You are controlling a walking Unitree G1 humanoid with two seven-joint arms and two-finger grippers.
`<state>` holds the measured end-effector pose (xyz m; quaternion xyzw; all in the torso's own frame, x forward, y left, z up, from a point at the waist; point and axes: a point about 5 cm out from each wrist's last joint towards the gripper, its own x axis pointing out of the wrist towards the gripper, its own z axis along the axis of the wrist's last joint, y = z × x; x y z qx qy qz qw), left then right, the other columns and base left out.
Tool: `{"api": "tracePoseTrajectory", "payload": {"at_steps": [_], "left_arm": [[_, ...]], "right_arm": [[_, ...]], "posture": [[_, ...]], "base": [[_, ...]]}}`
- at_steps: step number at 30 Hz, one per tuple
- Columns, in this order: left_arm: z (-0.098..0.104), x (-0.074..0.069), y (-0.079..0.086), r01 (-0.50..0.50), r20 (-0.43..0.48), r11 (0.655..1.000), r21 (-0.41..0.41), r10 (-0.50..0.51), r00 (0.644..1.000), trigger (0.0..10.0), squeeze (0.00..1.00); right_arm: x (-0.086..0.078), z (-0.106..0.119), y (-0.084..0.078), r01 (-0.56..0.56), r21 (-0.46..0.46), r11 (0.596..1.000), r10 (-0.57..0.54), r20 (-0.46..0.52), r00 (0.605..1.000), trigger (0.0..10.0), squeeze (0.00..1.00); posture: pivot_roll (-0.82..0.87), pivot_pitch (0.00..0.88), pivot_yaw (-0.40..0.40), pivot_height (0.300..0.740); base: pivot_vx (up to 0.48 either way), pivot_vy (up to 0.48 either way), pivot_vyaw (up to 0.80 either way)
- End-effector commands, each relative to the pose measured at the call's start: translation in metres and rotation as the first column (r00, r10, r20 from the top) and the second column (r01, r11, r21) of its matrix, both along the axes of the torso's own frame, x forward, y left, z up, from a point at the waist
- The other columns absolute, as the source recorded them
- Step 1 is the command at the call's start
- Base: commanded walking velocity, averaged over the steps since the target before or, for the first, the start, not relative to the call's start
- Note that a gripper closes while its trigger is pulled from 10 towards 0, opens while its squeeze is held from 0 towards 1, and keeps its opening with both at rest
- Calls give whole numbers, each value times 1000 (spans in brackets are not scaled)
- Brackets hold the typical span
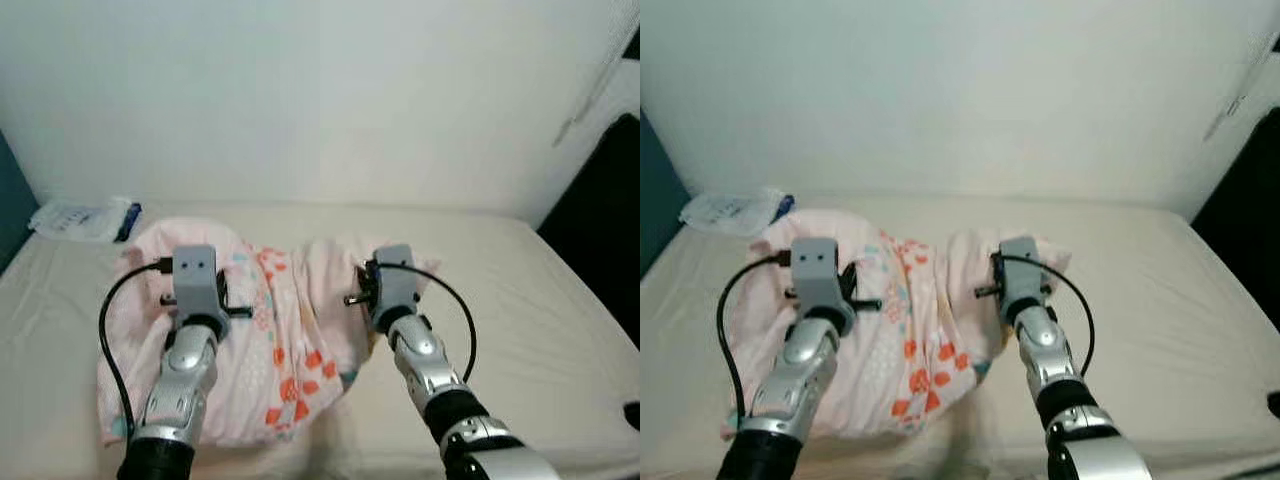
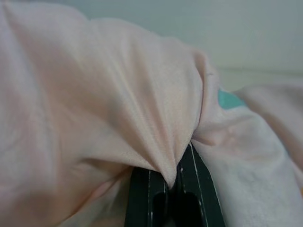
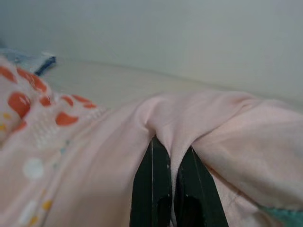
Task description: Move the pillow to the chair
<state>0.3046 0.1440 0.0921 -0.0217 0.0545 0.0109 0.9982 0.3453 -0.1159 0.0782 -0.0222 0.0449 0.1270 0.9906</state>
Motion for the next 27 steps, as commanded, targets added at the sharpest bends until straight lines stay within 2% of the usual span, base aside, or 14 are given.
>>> {"api": "tracePoseTrajectory", "payload": {"at_steps": [1, 5, 15, 27], "left_arm": [[4, 1, -13, 67, 39, 998, 12, -67, 997, 10000, 0], [4, 2, -15, 83, 45, 996, 36, -85, 995, 10000, 0], [7, 9, -18, 83, 58, 996, 30, -85, 995, 10000, 0], [7, 8, -23, 96, 67, 995, 11, -97, 993, 10000, 0]], "right_arm": [[0, 4, 5, -25, 35, 999, 24, 33, 999, 10000, 0], [-1, 3, 5, -43, 39, 998, 42, 25, 999, 10000, 0], [3, 5, 4, -27, -2, 1000, 27, 29, 999, 10000, 0], [4, 6, 3, -34, -19, 999, 35, 26, 999, 10000, 0]], "posture": [[53, 0, -119, 724], [46, 0, -116, 724], [28, 0, -114, 724], [12, 0, -111, 724]], "base": [[0, 0, 0], [0, 0, 0], [0, 0, 0], [0, 0, -758]]}}
